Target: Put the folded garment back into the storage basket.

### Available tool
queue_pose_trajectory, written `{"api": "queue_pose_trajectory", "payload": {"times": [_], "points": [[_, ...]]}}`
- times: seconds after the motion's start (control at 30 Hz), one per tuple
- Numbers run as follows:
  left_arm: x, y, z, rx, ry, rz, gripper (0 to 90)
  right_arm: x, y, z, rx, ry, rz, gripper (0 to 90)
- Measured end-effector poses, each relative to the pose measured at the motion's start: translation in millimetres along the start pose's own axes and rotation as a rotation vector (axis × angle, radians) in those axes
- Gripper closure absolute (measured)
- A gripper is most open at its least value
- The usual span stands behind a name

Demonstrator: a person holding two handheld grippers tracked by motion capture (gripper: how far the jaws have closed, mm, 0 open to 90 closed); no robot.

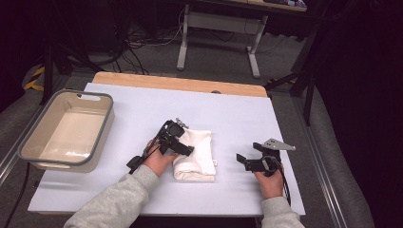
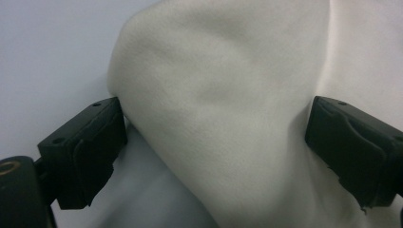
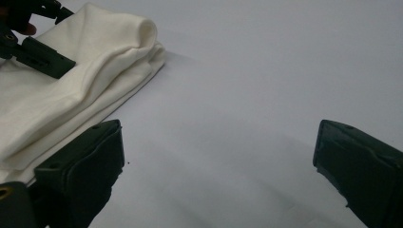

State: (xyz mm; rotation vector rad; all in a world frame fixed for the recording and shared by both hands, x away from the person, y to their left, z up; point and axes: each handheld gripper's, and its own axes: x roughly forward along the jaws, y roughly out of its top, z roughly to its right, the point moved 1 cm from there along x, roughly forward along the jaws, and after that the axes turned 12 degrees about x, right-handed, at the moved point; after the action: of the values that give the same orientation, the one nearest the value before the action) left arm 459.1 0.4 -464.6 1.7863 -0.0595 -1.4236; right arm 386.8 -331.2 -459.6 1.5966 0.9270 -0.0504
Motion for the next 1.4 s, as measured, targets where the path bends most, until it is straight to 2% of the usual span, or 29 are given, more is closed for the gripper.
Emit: {"api": "queue_pose_trajectory", "payload": {"times": [0.13, 0.27, 0.43, 0.5, 0.53, 0.57, 0.63, 0.73, 0.87, 1.0, 1.3, 1.4], "points": [[-1.5, 1.9, 3.3, 0.004, 0.007, -0.017, 10.2, 0.0, 0.0, -0.2, -0.002, -0.001, 0.001, 3.8], [-4.2, 4.6, 6.8, 0.009, -0.011, -0.027, 20.9, -0.1, 0.0, -0.3, -0.002, -0.002, 0.001, 3.8], [-7.0, 6.2, 9.7, 0.004, -0.054, -0.026, 41.4, -0.4, 0.0, 0.3, 0.004, -0.004, 0.002, 3.8], [-7.9, 6.4, 10.1, -0.013, -0.095, -0.019, 53.7, -0.3, 0.0, 0.1, 0.001, -0.004, 0.002, 3.9], [-7.9, 6.4, 10.1, -0.013, -0.095, -0.019, 58.0, -0.3, 0.0, 0.1, 0.001, -0.004, 0.002, 3.9], [-8.0, 6.4, 10.0, -0.037, -0.118, -0.017, 61.6, 0.5, -0.1, 0.2, 0.001, -0.011, -0.001, 4.1], [-8.2, 5.8, 7.6, -0.055, -0.136, -0.011, 63.2, 0.7, -0.2, 0.0, -0.001, -0.015, -0.003, 4.2], [-8.6, 3.5, 1.1, -0.095, -0.188, 0.01, 64.5, 0.7, -0.2, -1.0, -0.009, -0.019, -0.002, 3.8], [-12.1, 1.9, -6.3, -0.096, -0.246, 0.042, 65.1, 0.0, 0.1, -1.5, -0.015, -0.018, 0.005, 2.6], [-21.5, 3.2, -8.7, -0.057, -0.275, 0.107, 65.1, -0.6, 0.4, -1.9, -0.021, -0.016, 0.007, 1.5], [-43.8, 8.8, -4.6, 0.008, -0.284, 0.194, 66.1, -0.7, 0.4, -2.8, -0.025, -0.013, 0.008, 1.4], [-57.0, 11.9, -5.0, 0.036, -0.282, 0.23, 66.4, -0.4, 0.3, -4.2, -0.035, -0.01, 0.005, 1.3]]}}
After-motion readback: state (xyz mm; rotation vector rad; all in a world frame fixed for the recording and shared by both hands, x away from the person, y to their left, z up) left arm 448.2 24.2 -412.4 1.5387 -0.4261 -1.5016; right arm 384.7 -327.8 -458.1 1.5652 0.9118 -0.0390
